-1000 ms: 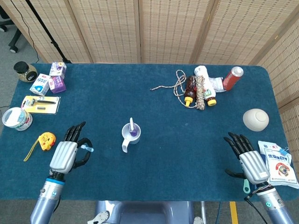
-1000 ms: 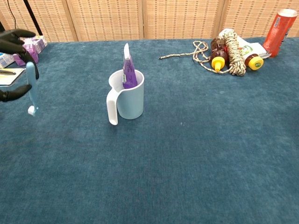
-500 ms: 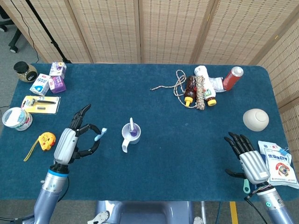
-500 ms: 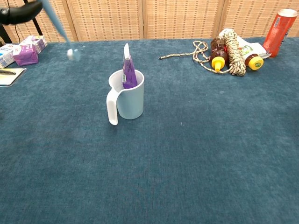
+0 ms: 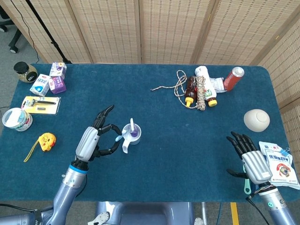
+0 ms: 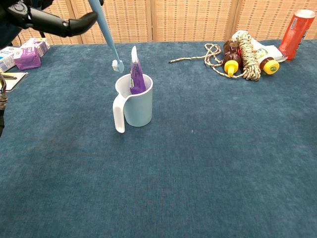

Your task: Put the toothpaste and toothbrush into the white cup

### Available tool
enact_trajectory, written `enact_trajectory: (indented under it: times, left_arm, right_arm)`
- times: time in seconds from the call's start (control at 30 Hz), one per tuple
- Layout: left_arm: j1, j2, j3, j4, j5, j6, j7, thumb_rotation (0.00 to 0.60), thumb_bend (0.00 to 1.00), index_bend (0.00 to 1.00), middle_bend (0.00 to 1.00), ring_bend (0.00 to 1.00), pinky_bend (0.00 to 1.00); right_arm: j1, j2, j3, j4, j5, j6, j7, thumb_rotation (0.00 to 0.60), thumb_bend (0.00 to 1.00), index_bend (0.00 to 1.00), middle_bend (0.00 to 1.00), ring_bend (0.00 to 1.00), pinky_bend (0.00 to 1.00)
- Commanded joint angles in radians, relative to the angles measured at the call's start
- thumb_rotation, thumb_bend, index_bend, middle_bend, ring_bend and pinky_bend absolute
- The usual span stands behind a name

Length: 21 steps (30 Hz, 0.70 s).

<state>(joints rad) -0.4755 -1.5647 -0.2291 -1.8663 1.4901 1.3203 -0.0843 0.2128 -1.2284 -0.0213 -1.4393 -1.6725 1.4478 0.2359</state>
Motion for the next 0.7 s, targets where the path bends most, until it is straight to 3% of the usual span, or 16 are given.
enact_trajectory:
  times: [0.03,0.47,0.7]
  left_arm:
    - [-0.007,-0.014,0.002,0.014,-0.001,-0.002,-0.007,0.6,0.39,0.55,0.0,0.0,0.0]
    - [-0.047,-0.079,-0.002,0.112,-0.058,-0.057,-0.06,0.6,0.39,0.55,0.0,0.0,0.0]
    - [-0.079,-0.146,-0.018,0.232,-0.092,-0.09,-0.126,0.6,0.39,0.55,0.0,0.0,0.0]
  right_arm:
    - [0.0,0.0,0.0,0.001,0.001,-0.001,0.002,0.6,0.0,0.0,0.0,0.0,0.0]
    - [0.0,0.0,0.002,0.004,0.003,-0.001,0.007,0.6,0.0,0.0,0.0,0.0,0.0]
    - [0.002,-0.002,0.003,0.006,0.007,-0.007,0.005,0.6,0.0,0.0,0.0,0.0,0.0]
